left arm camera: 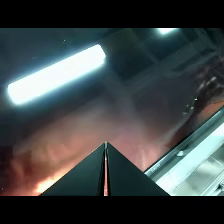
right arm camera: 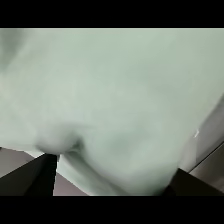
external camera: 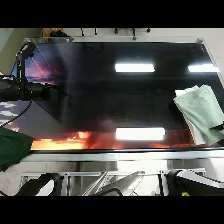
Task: Fold the shirts.
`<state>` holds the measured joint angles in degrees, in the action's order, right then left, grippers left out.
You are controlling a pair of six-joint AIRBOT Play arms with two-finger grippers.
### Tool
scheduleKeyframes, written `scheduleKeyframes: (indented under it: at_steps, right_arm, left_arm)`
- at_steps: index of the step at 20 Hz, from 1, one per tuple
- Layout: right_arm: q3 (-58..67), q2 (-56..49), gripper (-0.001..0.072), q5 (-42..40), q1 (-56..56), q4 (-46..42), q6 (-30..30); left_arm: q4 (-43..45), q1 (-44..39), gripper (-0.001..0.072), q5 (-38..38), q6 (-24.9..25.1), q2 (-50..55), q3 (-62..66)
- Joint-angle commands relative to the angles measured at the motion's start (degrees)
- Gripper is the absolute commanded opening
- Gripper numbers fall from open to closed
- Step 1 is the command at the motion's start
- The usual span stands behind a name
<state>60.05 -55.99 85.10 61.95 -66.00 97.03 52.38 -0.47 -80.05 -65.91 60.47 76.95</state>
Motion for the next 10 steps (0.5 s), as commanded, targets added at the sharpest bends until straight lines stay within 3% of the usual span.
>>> scheduleKeyframes:
  at_steps: [1,7,10]
  right_arm:
    - [3.02,-0.48,0.0571,-0.83,0.15,-0.81,-1.70]
    - [35.12,-0.50,0.0579,3.80,0.15,-1.42,-1.70]
    - [41.35,-0.37,0.0579,0.85,-0.02,8.81,-0.09]
  left_arm:
    - [0.02,0.04,0.0020,1.07,0.09,0.76,0.00]
    - [-0.04,0.04,0.0020,0.59,0.04,1.25,0.00]
    - [-0.17,0.04,0.0020,-1.05,-1.03,1.20,0.00]
